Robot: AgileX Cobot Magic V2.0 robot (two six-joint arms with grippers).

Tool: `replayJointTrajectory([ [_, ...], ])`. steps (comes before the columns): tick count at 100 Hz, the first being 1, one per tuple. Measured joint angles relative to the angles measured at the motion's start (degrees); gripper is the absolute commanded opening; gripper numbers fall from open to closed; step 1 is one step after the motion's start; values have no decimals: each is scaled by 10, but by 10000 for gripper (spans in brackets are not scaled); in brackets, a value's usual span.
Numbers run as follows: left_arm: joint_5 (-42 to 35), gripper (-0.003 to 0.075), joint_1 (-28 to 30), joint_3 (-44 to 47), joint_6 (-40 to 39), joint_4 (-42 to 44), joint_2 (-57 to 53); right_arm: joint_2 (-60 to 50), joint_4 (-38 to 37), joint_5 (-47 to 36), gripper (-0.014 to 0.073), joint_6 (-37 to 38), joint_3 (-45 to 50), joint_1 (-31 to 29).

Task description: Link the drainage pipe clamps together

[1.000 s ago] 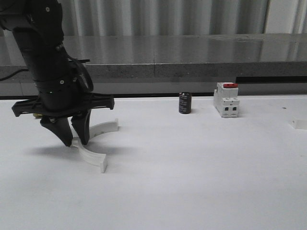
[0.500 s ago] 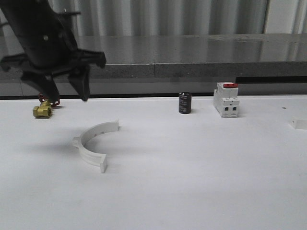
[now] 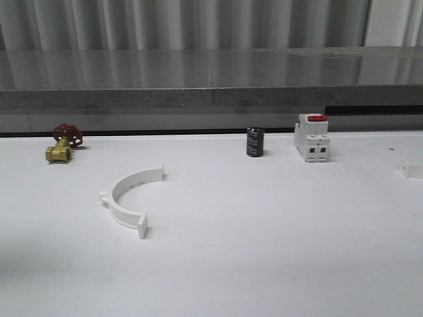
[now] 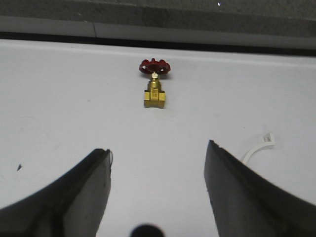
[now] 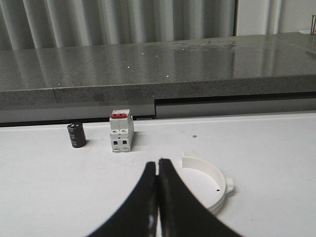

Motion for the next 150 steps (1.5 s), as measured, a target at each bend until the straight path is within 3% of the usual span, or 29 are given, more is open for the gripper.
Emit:
replayJointTrajectory([
  [44,-7,400,11,238,2,1,-346,0,0,0,-67,0,0,0],
  [53,-1,314,11,268,2,1,-395,0,0,0,-67,0,0,0],
  [74,3,-23,11,303,2,1,-459,0,0,-6,-67,0,0,0],
  [94,4,-20,11,306,2,2,-464,0,0,-7,-67,0,-1,0],
  [115,5,-20,11,306,2,2,-464,12,0,94,-67,0,-88,0],
  [127,5,-20,11,306,2,2,-464,78,1,156,-67,0,-169,0],
  [150,7,-20,11,306,2,2,-464,302,1,289,-67,0,-321,0],
])
